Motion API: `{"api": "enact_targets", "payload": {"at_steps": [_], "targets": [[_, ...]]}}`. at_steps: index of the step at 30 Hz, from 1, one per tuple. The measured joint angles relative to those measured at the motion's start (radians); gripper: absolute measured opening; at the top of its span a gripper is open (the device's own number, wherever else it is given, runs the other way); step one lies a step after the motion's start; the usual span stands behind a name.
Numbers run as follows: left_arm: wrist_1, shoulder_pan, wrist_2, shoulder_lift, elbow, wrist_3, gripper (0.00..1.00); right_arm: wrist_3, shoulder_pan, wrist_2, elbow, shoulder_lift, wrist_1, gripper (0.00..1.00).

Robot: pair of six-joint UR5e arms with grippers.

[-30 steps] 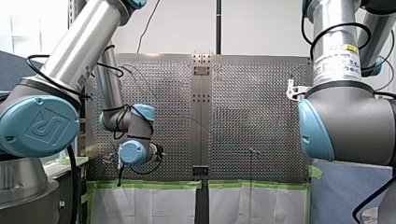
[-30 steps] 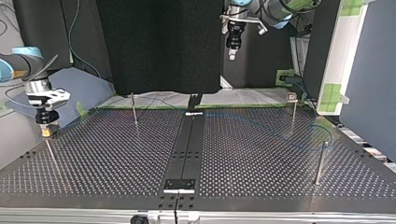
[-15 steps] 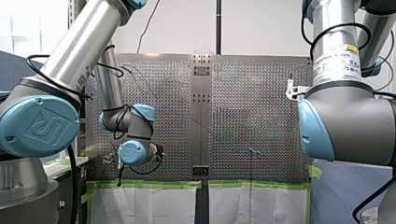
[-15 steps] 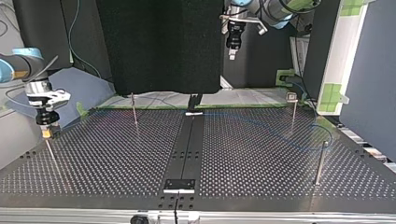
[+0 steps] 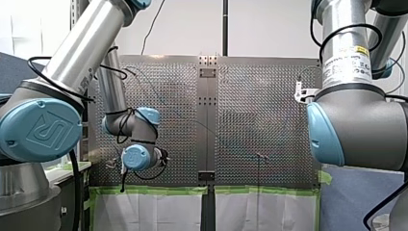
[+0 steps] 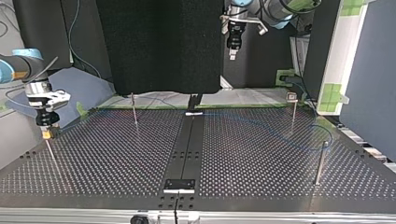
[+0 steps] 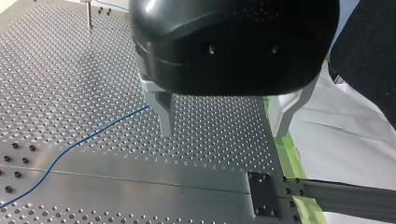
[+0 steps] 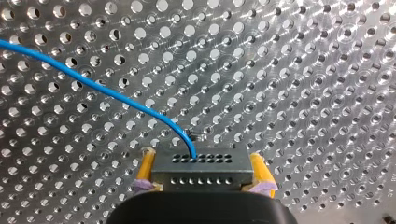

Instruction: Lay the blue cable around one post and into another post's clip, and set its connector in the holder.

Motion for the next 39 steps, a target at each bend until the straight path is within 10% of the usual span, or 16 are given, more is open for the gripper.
{"api": "enact_targets", "payload": {"at_steps": [39], "targets": [[-0.003, 0.006, 0.002, 0.000, 0.000, 0.000, 1.00, 0.002, 0.001, 0.034, 0.000, 0.007, -0.009, 0.00]]}}
